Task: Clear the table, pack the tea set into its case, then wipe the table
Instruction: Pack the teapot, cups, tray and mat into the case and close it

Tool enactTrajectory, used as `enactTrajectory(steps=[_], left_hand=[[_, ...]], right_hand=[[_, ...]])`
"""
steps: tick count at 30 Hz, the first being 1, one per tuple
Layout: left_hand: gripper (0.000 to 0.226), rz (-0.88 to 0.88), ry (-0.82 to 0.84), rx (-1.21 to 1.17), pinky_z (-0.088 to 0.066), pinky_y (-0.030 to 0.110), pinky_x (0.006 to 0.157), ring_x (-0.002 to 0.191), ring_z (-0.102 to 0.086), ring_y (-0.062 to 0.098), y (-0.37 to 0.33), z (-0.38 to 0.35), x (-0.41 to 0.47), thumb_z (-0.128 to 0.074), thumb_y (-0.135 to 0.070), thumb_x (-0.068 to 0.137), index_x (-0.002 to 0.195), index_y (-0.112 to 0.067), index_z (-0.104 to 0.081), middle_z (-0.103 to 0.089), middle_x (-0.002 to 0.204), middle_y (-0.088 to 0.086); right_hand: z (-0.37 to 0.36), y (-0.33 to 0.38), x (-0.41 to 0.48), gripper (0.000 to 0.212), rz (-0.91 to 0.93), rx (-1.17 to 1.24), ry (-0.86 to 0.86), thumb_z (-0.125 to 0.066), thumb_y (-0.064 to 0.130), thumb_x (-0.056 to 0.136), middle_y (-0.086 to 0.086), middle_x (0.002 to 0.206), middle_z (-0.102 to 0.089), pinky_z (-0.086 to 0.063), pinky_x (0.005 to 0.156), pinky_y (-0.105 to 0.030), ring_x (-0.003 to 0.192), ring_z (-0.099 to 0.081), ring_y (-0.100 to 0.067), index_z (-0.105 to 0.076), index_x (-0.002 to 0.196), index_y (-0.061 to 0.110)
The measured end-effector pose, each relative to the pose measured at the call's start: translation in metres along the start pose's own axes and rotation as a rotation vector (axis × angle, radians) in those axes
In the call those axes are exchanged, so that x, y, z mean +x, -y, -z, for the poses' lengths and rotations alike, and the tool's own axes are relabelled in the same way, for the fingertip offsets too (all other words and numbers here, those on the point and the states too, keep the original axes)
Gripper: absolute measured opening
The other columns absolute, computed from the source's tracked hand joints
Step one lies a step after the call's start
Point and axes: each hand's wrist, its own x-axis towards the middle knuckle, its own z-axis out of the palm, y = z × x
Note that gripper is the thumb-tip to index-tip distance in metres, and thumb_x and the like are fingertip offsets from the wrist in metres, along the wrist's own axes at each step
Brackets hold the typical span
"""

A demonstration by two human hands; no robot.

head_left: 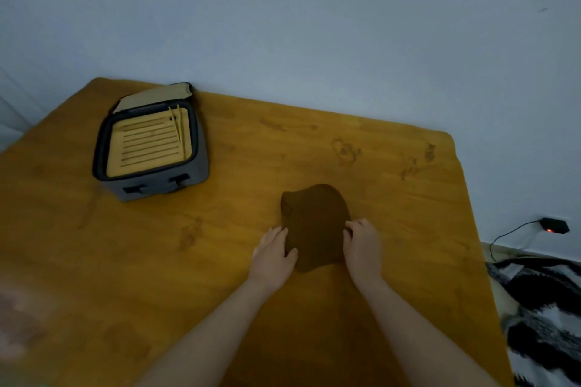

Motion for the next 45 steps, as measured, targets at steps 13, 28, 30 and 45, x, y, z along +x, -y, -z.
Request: enactTrajectory(steps=[13, 28, 30, 45], left_hand=[[0.064, -0.049, -0.216, 0.074, -0.014, 0.038, 0.117, 0.147, -0.008, 0.014, 0.079, 0.085, -0.042, -0.036, -0.046, 0.101, 0.155, -0.019, -0.012, -0.006, 0.161, -0.006], [0.061, -0.052, -0.446, 0.102, -0.010, 0.043, 0.117, 0.146, -0.011, 0.017, 0.162, 0.234, -0.054, -0.037, -0.041, 0.100, 0.153, -0.016, -0.019, -0.014, 0.160, -0.002], [0.061, -0.017, -0.485, 0.068, -0.011, 0.043, 0.117, 0.146, -0.013, 0.018, 0.168, 0.248, -0.049, -0.039, -0.040, 0.100, 0.153, -0.016, -0.020, -0.017, 0.159, 0.000], [0.067, -0.038, -0.358, 0.106, -0.008, 0.042, 0.119, 0.148, -0.007, 0.017, 0.257, 0.328, 0.083, -0.042, -0.043, 0.099, 0.154, -0.017, -0.013, -0.010, 0.161, -0.002]], right_hand=[[-0.024, 0.122, -0.051, 0.031, 0.129, 0.067, -0.171, -0.060, 0.006, 0.094, -0.010, 0.126, -0.062, -0.053, 0.091, -0.033, 0.108, -0.063, -0.024, -0.064, 0.124, 0.000], [-0.048, 0.290, -0.066, 0.032, 0.214, 0.052, -0.272, -0.062, 0.012, 0.092, -0.007, 0.124, -0.064, -0.058, 0.078, -0.032, 0.098, -0.067, -0.020, -0.064, 0.123, 0.003], [-0.052, 0.305, -0.057, 0.033, 0.266, 0.040, -0.253, -0.059, 0.014, 0.094, -0.006, 0.126, -0.063, -0.057, 0.079, -0.030, 0.102, -0.066, -0.019, -0.064, 0.125, 0.004], [-0.143, 0.393, 0.057, 0.035, 0.285, -0.061, -0.127, -0.062, 0.009, 0.091, -0.003, 0.126, -0.064, -0.049, 0.094, -0.029, 0.116, -0.059, -0.019, -0.064, 0.127, 0.010]])
